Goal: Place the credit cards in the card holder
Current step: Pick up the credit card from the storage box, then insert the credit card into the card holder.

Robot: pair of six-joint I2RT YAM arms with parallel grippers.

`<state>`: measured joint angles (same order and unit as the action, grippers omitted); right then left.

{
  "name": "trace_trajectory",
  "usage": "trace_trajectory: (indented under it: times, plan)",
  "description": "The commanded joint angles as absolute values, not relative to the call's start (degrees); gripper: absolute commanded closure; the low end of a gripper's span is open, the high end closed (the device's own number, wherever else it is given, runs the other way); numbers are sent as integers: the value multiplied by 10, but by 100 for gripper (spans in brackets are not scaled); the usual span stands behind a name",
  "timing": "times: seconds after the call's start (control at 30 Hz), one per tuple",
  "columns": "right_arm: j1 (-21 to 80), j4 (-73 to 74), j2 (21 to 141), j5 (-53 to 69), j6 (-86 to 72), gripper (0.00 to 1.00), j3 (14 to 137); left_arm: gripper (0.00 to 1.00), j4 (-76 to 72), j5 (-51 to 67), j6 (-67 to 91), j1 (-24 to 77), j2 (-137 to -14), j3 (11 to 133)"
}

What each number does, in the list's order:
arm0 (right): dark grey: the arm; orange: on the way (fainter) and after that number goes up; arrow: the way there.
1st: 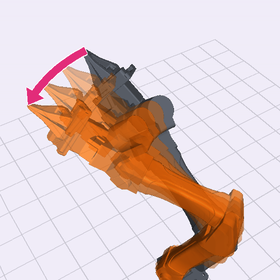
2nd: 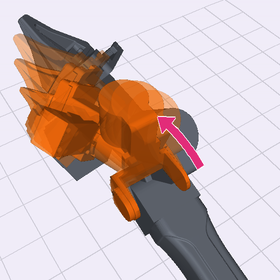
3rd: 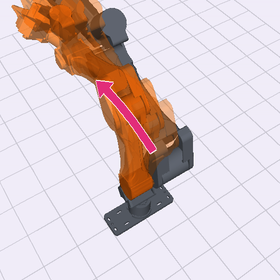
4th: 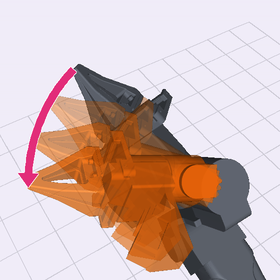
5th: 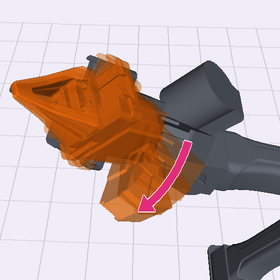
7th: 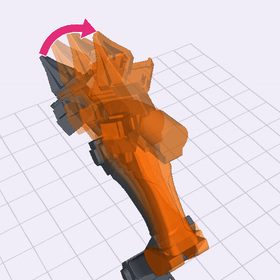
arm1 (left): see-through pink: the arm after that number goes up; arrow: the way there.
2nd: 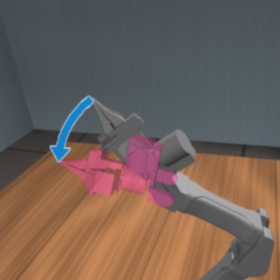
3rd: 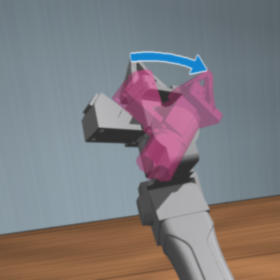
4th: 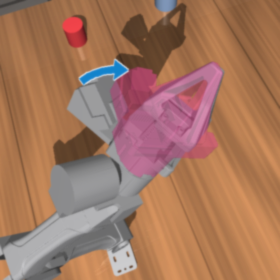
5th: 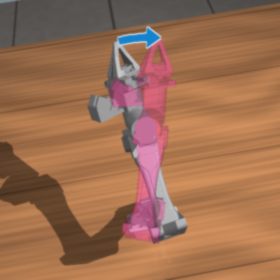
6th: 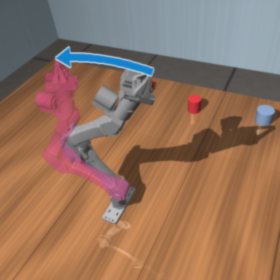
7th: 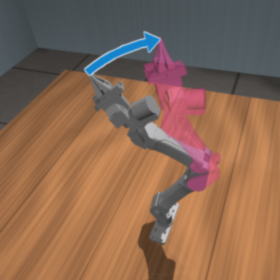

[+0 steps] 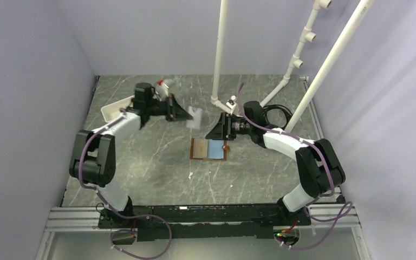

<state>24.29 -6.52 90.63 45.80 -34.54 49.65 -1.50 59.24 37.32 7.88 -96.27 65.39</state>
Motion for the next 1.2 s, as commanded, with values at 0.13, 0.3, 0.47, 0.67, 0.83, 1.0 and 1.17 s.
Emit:
trace_trajectory:
  times: [0.13, 0.3, 0.47, 0.67, 0.83, 1.0, 1.17]
  plan:
    - [223, -340, 857, 474, -559, 51, 407, 100, -525, 647, 628, 197, -1005, 520]
    - [194, -448, 863, 486, -641, 69, 353, 100, -696, 624, 742, 214, -1063, 483]
    - [186, -535, 890, 506, -687, 91, 333, 100, -712, 607, 744, 228, -1085, 468]
    - [183, -533, 917, 505, -679, 71, 332, 100, -761, 593, 766, 233, -1098, 445]
    - [183, -547, 924, 506, -681, 73, 324, 100, -788, 585, 783, 234, -1109, 442]
    - [180, -495, 898, 495, -646, 65, 313, 100, -757, 572, 760, 233, -1098, 442]
    - [179, -479, 885, 493, -637, 63, 312, 100, -762, 576, 764, 232, -1104, 447]
